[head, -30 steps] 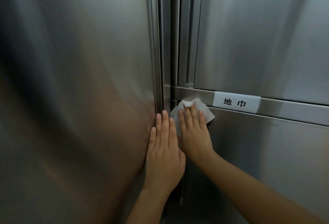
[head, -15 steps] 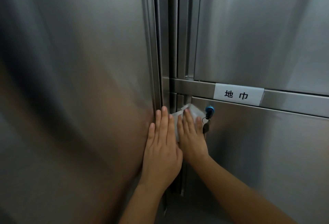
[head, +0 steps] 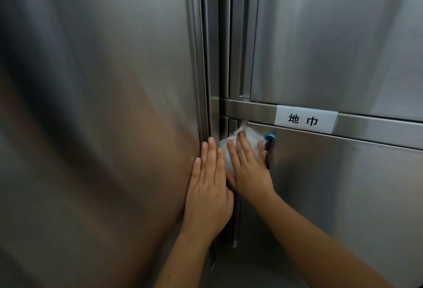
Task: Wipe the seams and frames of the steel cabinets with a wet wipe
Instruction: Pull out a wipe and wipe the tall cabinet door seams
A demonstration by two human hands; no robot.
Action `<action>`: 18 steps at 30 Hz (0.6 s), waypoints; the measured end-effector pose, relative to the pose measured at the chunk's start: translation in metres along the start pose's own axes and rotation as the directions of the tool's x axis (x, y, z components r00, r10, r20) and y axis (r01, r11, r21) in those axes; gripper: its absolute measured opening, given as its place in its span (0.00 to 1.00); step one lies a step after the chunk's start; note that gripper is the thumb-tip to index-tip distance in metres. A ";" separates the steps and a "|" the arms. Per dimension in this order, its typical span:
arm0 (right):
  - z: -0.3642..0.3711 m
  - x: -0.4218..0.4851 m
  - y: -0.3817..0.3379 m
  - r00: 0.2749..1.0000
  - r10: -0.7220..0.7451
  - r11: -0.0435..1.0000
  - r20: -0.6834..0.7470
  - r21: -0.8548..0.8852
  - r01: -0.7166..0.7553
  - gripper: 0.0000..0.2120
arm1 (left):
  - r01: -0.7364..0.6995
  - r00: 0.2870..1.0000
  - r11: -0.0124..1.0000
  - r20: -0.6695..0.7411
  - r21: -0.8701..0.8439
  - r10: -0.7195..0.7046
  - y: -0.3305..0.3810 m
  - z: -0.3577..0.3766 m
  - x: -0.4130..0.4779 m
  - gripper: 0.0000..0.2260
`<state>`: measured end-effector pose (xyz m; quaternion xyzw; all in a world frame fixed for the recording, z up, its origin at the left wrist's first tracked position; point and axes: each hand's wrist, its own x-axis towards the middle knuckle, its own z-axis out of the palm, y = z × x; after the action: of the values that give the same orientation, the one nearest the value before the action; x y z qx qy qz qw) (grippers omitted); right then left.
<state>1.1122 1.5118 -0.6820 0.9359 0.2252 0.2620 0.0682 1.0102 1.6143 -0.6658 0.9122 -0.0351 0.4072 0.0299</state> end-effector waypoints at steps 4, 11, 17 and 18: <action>0.015 -0.018 -0.002 0.998 -0.044 0.998 0.046 0.038 0.043 0.33 | -0.011 1.000 1.000 0.013 0.015 0.011 -0.002 0.001 -0.009 0.29; -0.019 0.020 -0.001 0.976 0.053 0.998 -0.212 -0.008 -0.056 0.32 | 0.012 1.000 0.999 0.023 0.032 -0.013 0.000 0.004 -0.016 0.30; 0.007 -0.006 -0.006 0.997 -0.017 0.995 -0.074 -0.097 0.010 0.32 | 0.010 0.999 0.999 0.044 0.040 -0.012 -0.001 0.006 -0.023 0.29; 0.016 -0.018 -0.009 0.998 -0.056 0.989 0.010 -0.133 0.057 0.33 | 0.011 0.999 0.999 0.045 0.038 -0.012 -0.001 0.005 -0.024 0.29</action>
<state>1.1034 1.5119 -0.7057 0.9233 0.2335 0.2715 0.1386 0.9979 1.6157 -0.6874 0.9218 -0.0229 0.3868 0.0142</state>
